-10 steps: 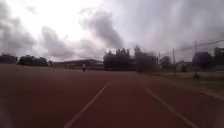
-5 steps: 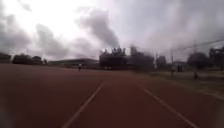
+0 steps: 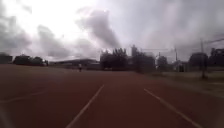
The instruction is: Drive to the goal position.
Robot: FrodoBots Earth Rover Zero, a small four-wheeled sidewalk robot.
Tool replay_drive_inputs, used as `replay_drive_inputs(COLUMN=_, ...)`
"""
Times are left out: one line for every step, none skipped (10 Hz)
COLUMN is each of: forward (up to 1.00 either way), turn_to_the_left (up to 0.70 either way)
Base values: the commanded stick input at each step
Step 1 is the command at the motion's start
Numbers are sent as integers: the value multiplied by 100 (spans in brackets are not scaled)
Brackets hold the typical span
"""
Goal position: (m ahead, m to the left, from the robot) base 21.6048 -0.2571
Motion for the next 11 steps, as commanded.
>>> replay_drive_inputs(forward=85, turn_to_the_left=0)
replay_drive_inputs(forward=85, turn_to_the_left=0)
replay_drive_inputs(forward=85, turn_to_the_left=0)
replay_drive_inputs(forward=85, turn_to_the_left=-14)
replay_drive_inputs(forward=85, turn_to_the_left=-34)
replay_drive_inputs(forward=85, turn_to_the_left=-34)
replay_drive_inputs(forward=85, turn_to_the_left=-25)
replay_drive_inputs(forward=85, turn_to_the_left=-5)
replay_drive_inputs(forward=85, turn_to_the_left=0)
replay_drive_inputs(forward=85, turn_to_the_left=0)
replay_drive_inputs(forward=85, turn_to_the_left=0)
